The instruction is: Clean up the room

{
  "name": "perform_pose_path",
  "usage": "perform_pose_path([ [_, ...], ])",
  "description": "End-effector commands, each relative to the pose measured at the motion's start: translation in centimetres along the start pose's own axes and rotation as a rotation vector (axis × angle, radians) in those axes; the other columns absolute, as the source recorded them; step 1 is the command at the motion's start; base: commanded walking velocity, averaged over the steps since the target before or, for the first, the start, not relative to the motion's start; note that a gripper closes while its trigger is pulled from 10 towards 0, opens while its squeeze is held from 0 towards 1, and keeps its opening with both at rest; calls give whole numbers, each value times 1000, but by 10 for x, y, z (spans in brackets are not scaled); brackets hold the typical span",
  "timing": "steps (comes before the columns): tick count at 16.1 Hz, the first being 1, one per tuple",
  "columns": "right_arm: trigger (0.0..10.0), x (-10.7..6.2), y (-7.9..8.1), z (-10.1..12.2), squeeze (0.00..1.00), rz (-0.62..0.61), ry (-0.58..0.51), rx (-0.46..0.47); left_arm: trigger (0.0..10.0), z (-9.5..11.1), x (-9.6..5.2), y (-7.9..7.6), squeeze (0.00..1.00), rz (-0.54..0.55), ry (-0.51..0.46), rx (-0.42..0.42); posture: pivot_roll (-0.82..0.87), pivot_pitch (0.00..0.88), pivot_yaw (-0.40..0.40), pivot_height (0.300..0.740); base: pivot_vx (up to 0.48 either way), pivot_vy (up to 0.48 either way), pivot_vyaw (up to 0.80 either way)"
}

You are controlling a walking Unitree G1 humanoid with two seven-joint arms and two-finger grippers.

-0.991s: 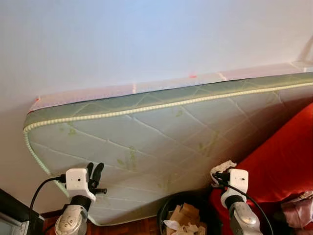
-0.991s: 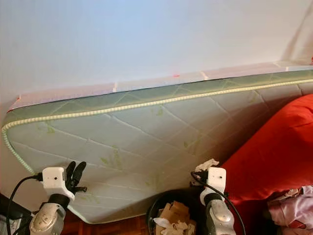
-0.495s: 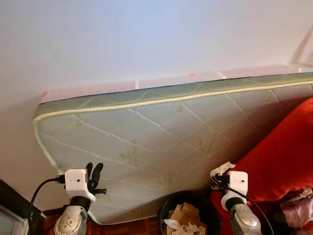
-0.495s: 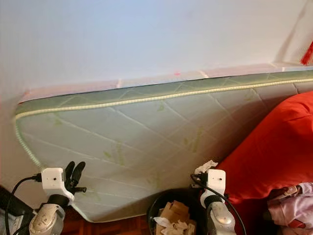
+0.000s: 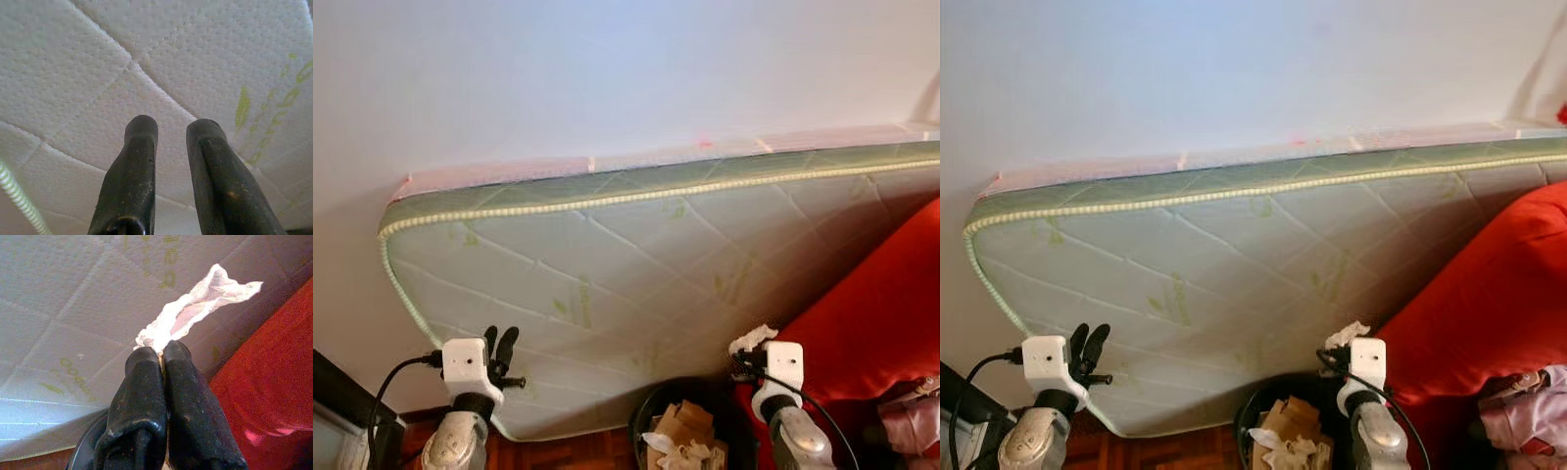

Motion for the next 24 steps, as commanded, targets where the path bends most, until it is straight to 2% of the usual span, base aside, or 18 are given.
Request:
perform_pose_path([
  [1, 10000, -1, 0, 1, 0, 8, -15, -3, 10000, -5, -2, 1, 0, 1, 27, 1, 141, 0, -40, 656, 0, 0, 0],
  [16, 10000, -1, 7, -5, 0, 58, 30, -9, 10000, -7, -4, 2, 0, 5, 46, -2, 142, 0, -40, 656, 0, 0, 0],
  [17, 10000, 0, 9, -8, 0, 54, 54, -12, 10000, -7, -4, 1, 0, 4, 48, -5, 145, 0, -41, 647, 0, 0, 0],
  [20, 10000, 0, 11, -6, 0, 64, 36, -11, 10000, -8, -5, 1, 0, 4, 54, -11, 146, 0, -40, 623, 0, 0, 0],
  [24, 10000, 1, 14, -7, 0, 75, 46, -17, 10000, -10, -5, -1, 0, -7, 64, -16, 149, 0, -39, 623, 0, 0, 0],
])
Point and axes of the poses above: a point about 5 cm out from each wrist's last joint towards the gripper, its own x axis pointing out of the wrist towards the gripper, its own z axis along the axis of the wrist's last joint, y = z × x, the point moved 4 cm from there along x, pointing out of the wrist towards the gripper, and after that the axes turned 2 degrees about -x, right-handed, at the moved point
